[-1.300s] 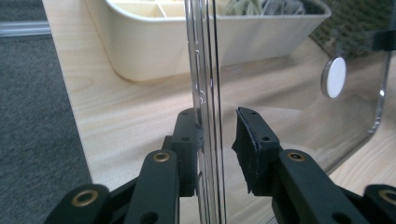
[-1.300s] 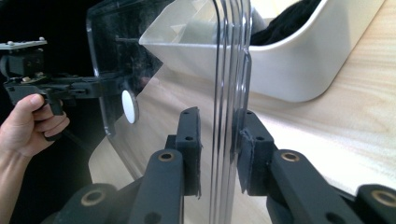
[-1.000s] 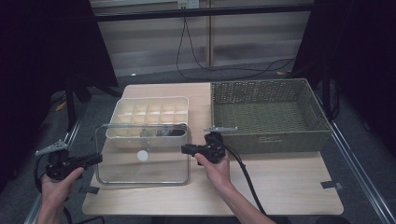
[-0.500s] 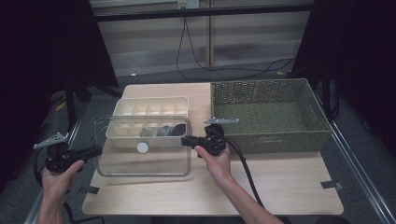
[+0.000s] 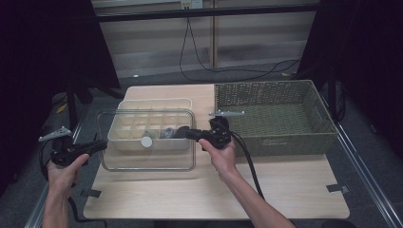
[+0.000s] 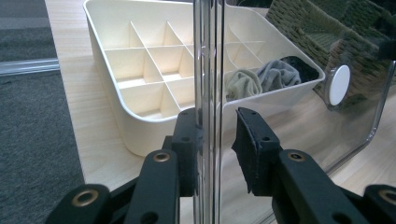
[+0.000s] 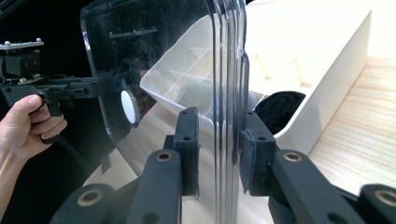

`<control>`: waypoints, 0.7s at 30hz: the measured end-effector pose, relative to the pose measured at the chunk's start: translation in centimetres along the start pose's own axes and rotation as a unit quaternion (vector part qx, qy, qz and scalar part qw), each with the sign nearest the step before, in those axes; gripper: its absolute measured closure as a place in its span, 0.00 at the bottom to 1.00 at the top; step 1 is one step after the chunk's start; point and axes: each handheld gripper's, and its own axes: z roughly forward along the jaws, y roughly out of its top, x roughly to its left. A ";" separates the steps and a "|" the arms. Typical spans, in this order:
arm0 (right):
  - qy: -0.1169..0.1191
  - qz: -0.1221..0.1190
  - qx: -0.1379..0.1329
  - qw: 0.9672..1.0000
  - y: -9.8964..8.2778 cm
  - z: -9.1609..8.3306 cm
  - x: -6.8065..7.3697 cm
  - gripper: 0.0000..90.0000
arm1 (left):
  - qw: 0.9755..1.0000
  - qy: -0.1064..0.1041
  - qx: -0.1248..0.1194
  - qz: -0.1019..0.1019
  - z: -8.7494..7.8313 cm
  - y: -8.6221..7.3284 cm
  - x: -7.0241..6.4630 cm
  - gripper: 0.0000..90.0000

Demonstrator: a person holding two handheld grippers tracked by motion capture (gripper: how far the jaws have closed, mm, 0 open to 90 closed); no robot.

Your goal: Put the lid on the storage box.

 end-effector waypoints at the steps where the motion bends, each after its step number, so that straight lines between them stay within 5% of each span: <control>1: -0.001 -0.001 -0.001 1.000 0.1 0.1 -0.1 0.80 | 1.000 0.000 0.001 0.003 0.0 0.1 0.0 0.78; 21: -0.026 -0.001 -0.011 1.000 2.9 1.3 -0.8 0.78 | 1.000 0.016 0.004 -0.003 1.5 2.6 0.8 0.77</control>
